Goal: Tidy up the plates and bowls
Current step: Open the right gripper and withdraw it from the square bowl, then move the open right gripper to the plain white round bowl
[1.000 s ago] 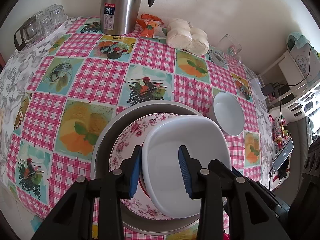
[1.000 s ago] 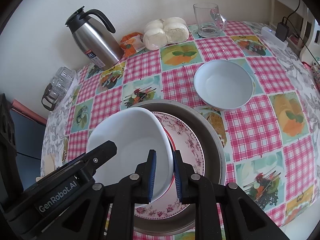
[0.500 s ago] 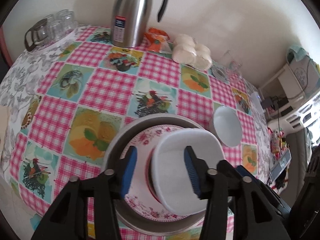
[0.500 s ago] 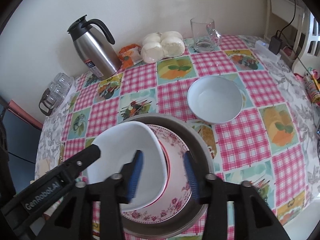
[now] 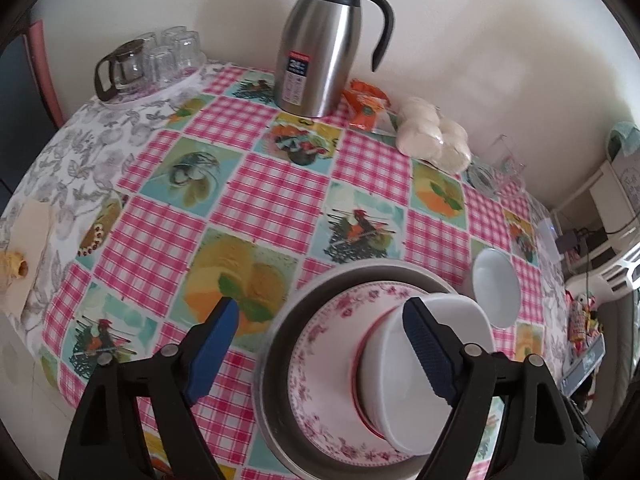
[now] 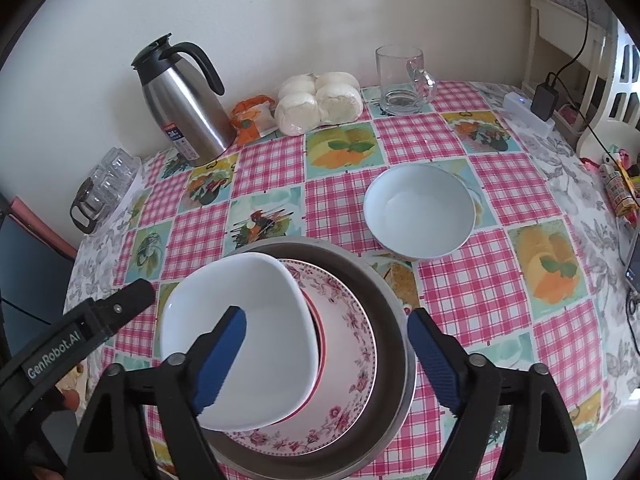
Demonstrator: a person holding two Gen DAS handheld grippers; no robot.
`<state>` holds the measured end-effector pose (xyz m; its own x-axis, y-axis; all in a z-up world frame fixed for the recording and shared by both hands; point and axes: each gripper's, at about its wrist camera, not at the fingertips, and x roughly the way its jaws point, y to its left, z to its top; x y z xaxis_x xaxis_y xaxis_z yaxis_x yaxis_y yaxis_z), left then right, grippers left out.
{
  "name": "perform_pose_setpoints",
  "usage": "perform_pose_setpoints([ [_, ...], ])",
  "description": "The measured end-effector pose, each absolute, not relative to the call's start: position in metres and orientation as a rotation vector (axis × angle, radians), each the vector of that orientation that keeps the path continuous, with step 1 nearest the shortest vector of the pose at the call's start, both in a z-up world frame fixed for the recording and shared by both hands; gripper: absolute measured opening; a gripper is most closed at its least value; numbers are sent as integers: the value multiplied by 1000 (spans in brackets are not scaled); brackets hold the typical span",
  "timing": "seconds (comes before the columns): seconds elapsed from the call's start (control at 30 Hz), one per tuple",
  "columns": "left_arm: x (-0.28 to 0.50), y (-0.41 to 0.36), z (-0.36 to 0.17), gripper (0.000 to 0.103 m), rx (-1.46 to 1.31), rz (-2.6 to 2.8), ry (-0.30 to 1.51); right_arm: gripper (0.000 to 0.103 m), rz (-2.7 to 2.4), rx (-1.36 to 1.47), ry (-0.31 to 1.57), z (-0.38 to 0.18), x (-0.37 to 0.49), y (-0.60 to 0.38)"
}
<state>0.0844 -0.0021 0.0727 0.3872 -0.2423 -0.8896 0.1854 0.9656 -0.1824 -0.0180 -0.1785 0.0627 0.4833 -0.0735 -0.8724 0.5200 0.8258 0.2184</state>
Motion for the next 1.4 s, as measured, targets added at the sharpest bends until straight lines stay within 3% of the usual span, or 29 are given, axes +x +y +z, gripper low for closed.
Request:
perform_pose_setpoints([
  [0.2, 88, 4, 69, 92, -67, -239, 1138, 103, -390, 502, 998, 64, -20, -182],
  [0.33, 89, 6, 65, 98, -70, -222, 1155, 103, -392, 511, 997, 64, -22, -185],
  [0.97, 80, 1, 76, 98, -107, -169, 1099, 103, -456, 582, 960, 68, -46, -229],
  [1.4, 56, -56, 97, 98, -37, -239, 977, 103, -593, 676, 918, 64, -86, -297],
])
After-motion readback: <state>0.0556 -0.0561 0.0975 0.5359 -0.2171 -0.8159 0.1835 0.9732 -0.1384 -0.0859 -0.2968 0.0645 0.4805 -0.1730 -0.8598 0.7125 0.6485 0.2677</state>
